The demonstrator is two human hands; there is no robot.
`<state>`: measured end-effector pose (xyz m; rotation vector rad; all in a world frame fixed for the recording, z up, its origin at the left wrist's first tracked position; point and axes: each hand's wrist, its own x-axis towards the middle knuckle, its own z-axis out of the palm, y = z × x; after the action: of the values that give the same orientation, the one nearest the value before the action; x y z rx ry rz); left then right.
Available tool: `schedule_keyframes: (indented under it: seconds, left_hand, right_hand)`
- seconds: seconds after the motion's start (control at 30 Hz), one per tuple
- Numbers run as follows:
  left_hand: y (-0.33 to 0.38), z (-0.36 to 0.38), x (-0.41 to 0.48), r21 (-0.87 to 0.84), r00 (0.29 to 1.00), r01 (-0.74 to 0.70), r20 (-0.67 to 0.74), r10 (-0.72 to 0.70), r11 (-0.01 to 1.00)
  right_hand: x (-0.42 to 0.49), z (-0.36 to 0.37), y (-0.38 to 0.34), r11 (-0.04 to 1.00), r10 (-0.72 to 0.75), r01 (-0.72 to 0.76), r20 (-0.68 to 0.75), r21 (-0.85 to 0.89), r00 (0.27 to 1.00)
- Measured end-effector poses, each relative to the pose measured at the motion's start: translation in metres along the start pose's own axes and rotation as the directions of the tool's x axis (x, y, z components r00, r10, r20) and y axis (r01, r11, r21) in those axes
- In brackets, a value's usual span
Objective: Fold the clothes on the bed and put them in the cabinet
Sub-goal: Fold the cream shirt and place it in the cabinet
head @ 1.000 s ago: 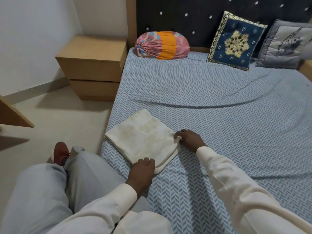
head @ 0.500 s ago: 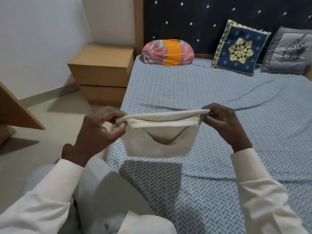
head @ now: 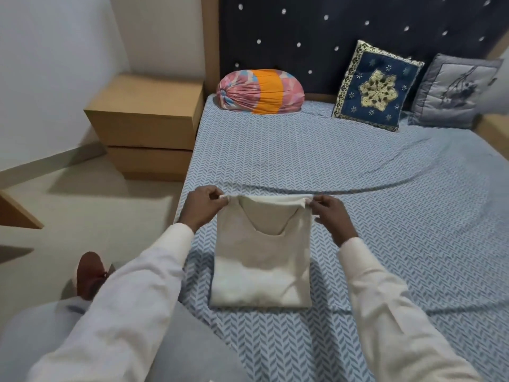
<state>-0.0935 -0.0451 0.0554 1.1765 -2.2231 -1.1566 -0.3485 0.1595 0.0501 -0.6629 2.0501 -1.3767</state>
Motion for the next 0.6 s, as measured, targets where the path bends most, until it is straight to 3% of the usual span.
schedule_keyframes:
  seconds: [0.07,0.13,0.23,0.3,0.37,0.5,0.6]
  left_hand:
    - [-0.009,0.017,0.014,0.047,0.986,0.168,-0.026,-0.167,0.985]
    - [-0.025,0.035,0.006,0.212,0.938,0.310,0.087,-0.334,0.927]
    - [-0.055,0.052,-0.035,0.381,0.857,0.351,0.237,-0.457,0.855]
    - [-0.069,0.058,-0.065,0.403,0.835,0.345,0.281,-0.474,0.847]
    - [-0.071,0.065,-0.089,0.313,0.816,0.386,0.323,-0.480,0.868]
    - [-0.071,0.068,-0.109,0.232,0.859,0.343,0.314,-0.403,0.910]
    - [-0.076,0.059,-0.113,0.193,0.846,0.358,0.348,-0.405,0.914]
  right_hand:
    - [0.018,0.011,0.025,0.988,0.154,-0.156,-0.098,-0.016,0.983]
    - [0.015,0.017,0.053,0.932,0.276,-0.285,-0.072,-0.221,0.958]
    - [-0.031,0.024,0.076,0.813,0.418,-0.366,0.016,-0.452,0.909]
    - [-0.061,0.027,0.087,0.790,0.472,-0.411,0.025,-0.455,0.881]
    - [-0.081,0.030,0.093,0.784,0.497,-0.415,0.065,-0.461,0.865]
    - [-0.100,0.029,0.092,0.797,0.534,-0.424,0.173,-0.430,0.828]
    - [-0.108,0.018,0.083,0.791,0.563,-0.441,0.220,-0.425,0.797]
